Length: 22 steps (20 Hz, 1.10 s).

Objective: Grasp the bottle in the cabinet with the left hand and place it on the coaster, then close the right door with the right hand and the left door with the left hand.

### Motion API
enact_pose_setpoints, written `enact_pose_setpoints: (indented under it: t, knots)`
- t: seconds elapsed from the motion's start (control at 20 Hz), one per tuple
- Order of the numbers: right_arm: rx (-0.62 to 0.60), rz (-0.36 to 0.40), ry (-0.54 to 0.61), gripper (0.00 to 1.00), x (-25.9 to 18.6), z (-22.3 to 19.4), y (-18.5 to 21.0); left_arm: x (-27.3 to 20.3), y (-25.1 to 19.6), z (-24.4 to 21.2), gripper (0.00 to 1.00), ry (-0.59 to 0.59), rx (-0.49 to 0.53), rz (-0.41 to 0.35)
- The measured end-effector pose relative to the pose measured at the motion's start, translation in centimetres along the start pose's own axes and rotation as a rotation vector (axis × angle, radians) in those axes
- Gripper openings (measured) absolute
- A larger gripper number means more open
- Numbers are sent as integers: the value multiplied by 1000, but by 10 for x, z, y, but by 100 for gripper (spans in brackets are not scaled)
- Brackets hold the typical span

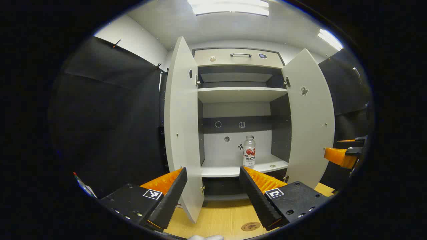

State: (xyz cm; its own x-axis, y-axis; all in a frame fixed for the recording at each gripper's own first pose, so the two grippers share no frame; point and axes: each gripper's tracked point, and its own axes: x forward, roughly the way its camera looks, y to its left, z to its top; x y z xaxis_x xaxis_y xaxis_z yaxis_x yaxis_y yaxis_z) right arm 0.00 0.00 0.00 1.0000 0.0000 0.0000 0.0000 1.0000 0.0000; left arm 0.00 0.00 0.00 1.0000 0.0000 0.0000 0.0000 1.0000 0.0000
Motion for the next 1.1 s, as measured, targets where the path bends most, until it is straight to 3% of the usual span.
enact_pose_setpoints:
  t: [0.75, 1.1]
  knots:
    - [18, -11, -15, 84, 20, 7, -16, 32, -17, -3, 96, 10, 19, -16]
    - [2, -18, 22, 84, 16, 1, -28, 102, -54, -14, 96, 7, 5, -97]
